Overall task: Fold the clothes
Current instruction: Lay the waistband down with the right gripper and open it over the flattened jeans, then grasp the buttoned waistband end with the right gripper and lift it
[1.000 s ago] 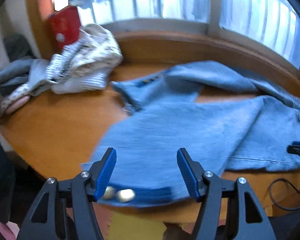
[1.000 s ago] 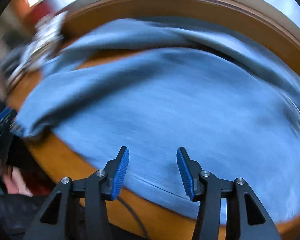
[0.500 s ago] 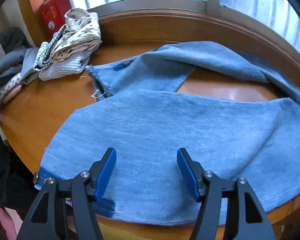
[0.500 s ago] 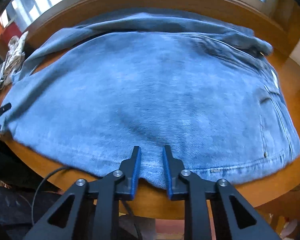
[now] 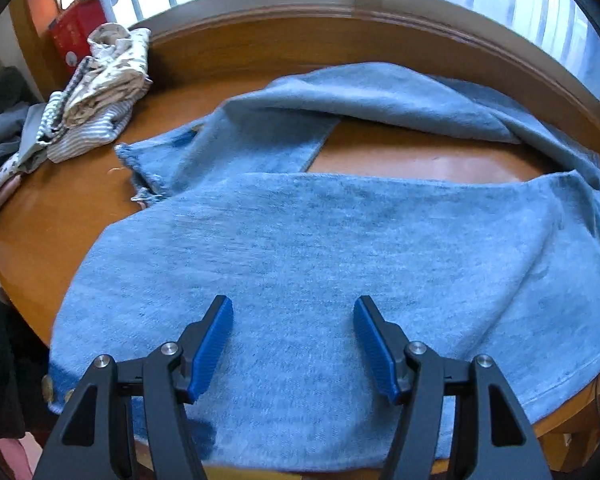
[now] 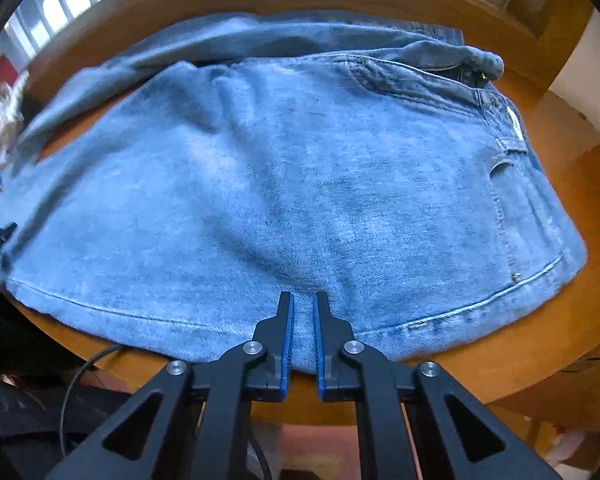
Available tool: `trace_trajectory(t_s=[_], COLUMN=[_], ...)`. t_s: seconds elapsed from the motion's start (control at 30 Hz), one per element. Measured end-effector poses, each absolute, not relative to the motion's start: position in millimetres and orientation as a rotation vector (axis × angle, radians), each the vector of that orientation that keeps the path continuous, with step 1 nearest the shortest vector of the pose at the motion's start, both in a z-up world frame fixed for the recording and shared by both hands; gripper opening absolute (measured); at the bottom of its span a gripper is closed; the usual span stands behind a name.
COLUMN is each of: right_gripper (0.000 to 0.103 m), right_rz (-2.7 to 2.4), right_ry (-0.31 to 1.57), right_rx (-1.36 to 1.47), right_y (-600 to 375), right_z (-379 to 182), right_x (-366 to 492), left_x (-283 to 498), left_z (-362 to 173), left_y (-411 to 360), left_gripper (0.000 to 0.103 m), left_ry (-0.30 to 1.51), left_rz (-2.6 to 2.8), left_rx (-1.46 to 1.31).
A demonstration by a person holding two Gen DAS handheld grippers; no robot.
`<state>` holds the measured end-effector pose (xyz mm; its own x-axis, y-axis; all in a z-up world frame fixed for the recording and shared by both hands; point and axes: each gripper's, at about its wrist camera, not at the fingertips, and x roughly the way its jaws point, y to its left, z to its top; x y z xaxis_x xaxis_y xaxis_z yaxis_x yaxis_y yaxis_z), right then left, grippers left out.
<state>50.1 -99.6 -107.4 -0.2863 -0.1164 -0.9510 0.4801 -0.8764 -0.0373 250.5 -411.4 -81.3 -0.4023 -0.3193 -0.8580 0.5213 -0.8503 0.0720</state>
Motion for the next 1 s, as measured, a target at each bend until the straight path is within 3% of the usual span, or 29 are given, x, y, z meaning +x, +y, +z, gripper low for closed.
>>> trace_trajectory(t_s=[0.07,0.13,0.2,0.4,0.67,1.0], right_gripper=[0.018,0.031,0.039,0.039,0.039,0.039], right_rz=[-2.200,-2.156,-2.100,-1.818,-1.534,-1.553], right_ry=[0.545,0.595,0.610,0.706,0.841,0.951], right_rx=[1.483,1.355,1.260,1.020,0.927,0.996], right_y=[-119,-149,-177,-325,-527,-631], right_z=[-89,-68,-54,-44,-89,-135], right_x=[57,63,70,116,166,186], left_x=[261,272,283,309,333,362], left_z=[-71,-62,-55,-42,-47,-57], left_y=[-417,-423,-434,-467,-513,-564], left_gripper=[0.061,0.061,0.061,0.061,0.061,0.061], left_ry=[0.284,0.290,0.310,0.327,0.312,0.355], left_rz=[-2.258,-2.253,-2.236,-2.218,-2.222,-2.213], left_rx=[1.279,1.242,1.211,1.159,1.154,1.149])
